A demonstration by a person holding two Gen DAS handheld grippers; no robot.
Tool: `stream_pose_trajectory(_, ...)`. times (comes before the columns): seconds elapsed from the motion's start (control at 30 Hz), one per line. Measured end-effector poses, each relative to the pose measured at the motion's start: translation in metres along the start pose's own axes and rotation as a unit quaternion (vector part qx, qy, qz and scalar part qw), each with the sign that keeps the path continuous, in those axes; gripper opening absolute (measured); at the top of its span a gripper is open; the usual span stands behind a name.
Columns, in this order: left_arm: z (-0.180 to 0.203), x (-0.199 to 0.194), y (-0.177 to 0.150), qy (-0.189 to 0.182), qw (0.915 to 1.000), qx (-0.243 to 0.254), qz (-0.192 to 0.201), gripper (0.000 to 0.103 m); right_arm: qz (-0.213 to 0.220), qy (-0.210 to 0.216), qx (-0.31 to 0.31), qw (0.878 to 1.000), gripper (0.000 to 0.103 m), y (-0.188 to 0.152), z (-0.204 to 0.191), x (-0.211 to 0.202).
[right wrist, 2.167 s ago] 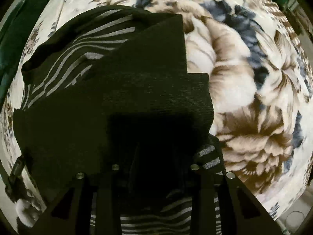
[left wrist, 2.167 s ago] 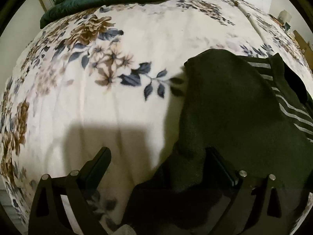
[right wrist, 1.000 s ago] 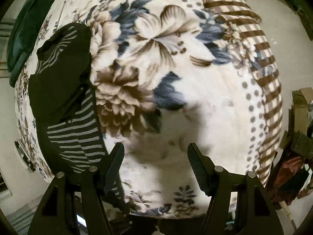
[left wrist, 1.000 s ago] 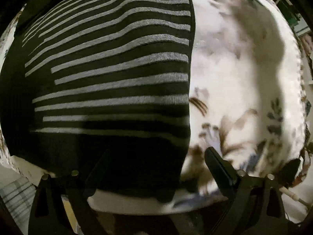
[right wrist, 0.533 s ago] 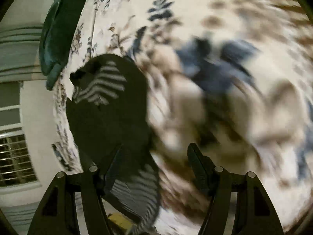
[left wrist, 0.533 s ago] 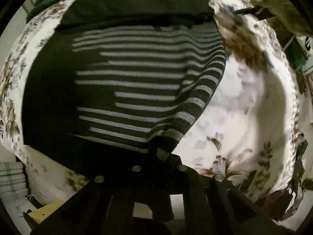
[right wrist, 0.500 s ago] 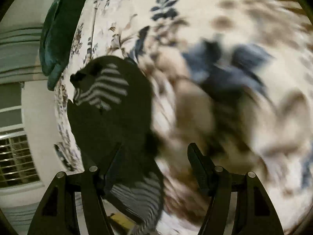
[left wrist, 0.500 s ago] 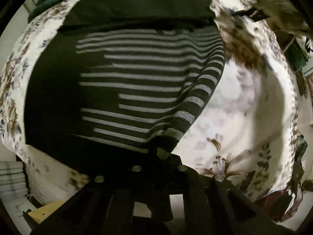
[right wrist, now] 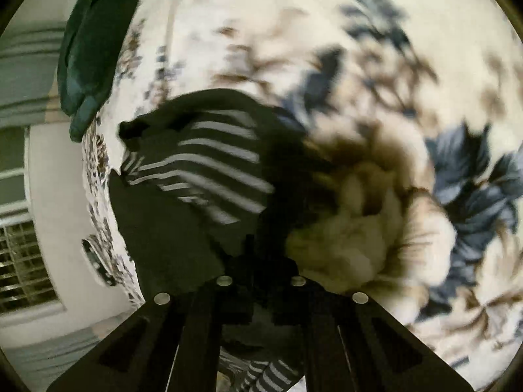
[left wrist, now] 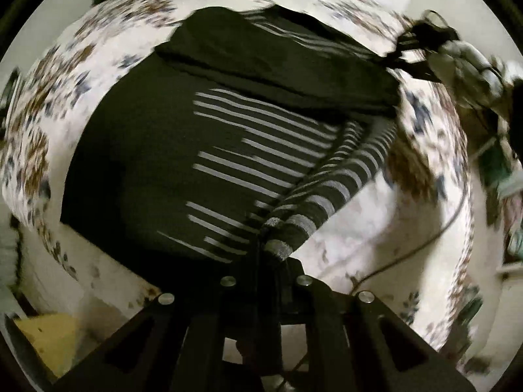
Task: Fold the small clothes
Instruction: 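Grasp the sweater's other side edge with the left gripper and fold it inward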
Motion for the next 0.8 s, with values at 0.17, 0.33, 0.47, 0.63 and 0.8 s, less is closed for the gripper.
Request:
stream_pose_trajectory(0.17, -0.06, -0.015, 0.014, -0.029, 0.9969, -0.073, 0.01, 0.004, 0.017, -0.045, -0.048, 0.998, 0.005, 0.003, -0.101, -0.031)
stream_pose_trajectory(0.33, -0.133, -0.022, 0.031, -0.043, 0.9893, -0.137, 0.023, 0.004, 0.017, -0.096, -0.085, 0.992, 0.005, 0.016, -0.205, -0.015)
stream_pose_trajectory(0.47, -0.187, -0.017, 0.041, -0.056, 0.9817, -0.18, 0.028, 0.004, 0.014, -0.114, -0.091, 0.989, 0.005, 0.038, -0.286, 0.03)
stream_pose_trajectory(0.63, -0.247, 0.005, 0.046, -0.065, 0.972, -0.225, 0.016, 0.003, 0.002, -0.149, -0.107, 0.983, 0.005, 0.062, -0.374, 0.115)
stream_pose_trajectory(0.8, -0.308, 0.052, 0.031, -0.091, 0.9526, -0.287, -0.04, 0.007, -0.04, -0.134, -0.074, 0.987, 0.008, 0.094, -0.407, 0.204)
Point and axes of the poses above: each gripper's, at about its wrist camera, not at the fingertips, and x roughly the way its jaws point, z to its right, y to its top, the point moved 2 cm from there along x, roughly the way its jaws point, and after that the axes turned 6 degrees about -z, right-handed, at the moved point
